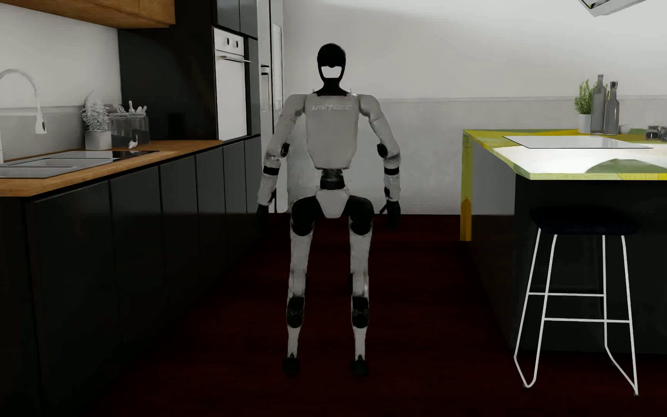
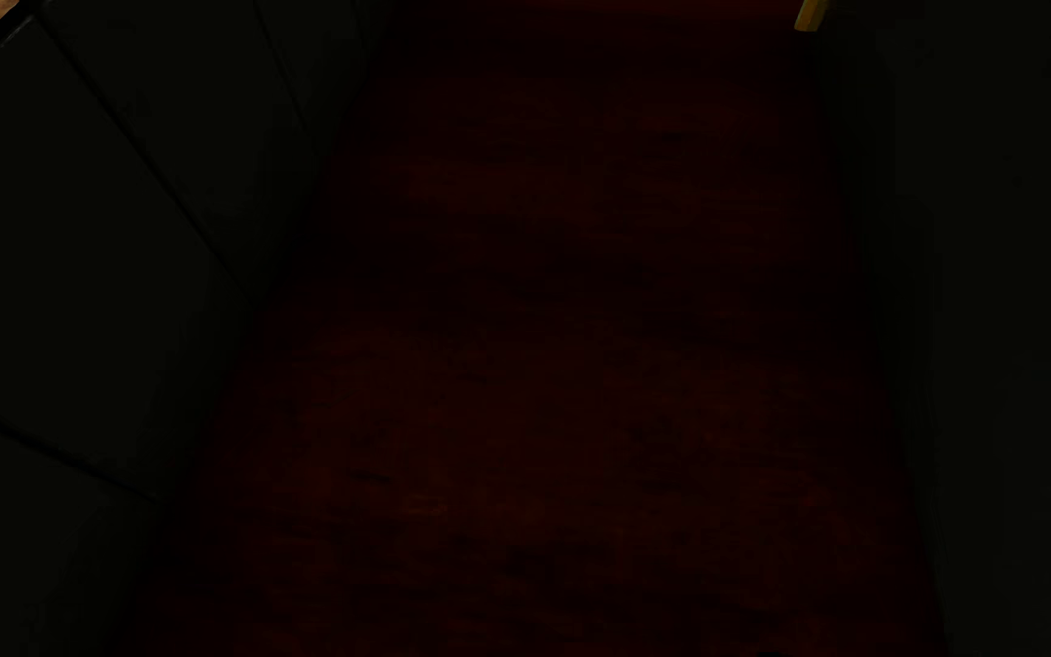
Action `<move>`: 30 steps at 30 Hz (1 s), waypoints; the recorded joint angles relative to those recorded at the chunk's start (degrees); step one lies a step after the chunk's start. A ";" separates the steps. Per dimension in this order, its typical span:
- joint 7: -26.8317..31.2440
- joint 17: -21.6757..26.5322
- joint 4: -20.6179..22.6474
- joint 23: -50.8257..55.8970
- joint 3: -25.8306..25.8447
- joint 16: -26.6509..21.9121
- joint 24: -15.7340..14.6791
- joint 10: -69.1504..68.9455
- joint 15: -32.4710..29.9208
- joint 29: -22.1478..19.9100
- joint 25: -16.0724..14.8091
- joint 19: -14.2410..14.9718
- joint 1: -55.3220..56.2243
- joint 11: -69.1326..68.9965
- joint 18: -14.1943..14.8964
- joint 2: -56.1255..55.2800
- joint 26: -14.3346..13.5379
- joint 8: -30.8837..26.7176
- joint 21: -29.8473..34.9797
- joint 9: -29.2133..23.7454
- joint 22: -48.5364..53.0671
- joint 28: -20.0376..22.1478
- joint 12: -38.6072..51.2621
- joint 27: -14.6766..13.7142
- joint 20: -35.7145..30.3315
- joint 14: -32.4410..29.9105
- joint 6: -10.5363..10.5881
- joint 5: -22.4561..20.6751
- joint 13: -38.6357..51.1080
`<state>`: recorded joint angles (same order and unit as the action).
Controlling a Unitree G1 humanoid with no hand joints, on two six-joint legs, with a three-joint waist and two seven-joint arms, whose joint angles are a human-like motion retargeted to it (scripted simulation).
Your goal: Extend downward
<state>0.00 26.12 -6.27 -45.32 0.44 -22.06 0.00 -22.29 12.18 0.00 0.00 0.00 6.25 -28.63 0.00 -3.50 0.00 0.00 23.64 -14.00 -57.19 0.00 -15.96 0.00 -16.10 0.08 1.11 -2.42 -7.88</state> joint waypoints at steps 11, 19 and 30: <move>0.00 2.07 5.87 -0.02 2.66 -0.21 0.00 -8.20 -4.70 0.00 0.00 0.00 22.78 -1.18 0.00 -12.92 0.00 0.00 -1.74 -10.54 10.61 0.00 1.90 0.00 2.78 1.12 0.73 2.39 -0.49; 0.00 0.82 6.45 3.31 0.42 -2.82 0.00 -2.54 -7.30 0.00 0.00 0.00 18.80 -1.82 0.00 -15.01 0.00 0.00 0.51 -11.83 11.09 0.00 6.14 0.00 1.59 -1.73 -0.03 -0.16 5.05; 0.00 -1.73 8.39 -14.77 2.23 -9.67 0.00 -9.79 -7.90 0.00 0.00 0.00 37.59 -15.50 0.00 -36.73 0.00 0.00 29.77 -15.80 -0.70 0.00 66.29 0.00 -24.32 -3.70 -2.48 5.09 62.56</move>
<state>0.00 24.39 2.12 -60.09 2.67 -31.73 0.00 -32.07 4.28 0.00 0.00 0.00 43.85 -44.13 0.00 -40.23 0.00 0.00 53.41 -29.79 -57.89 0.00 50.33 0.00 -40.41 -3.63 -1.36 2.67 54.68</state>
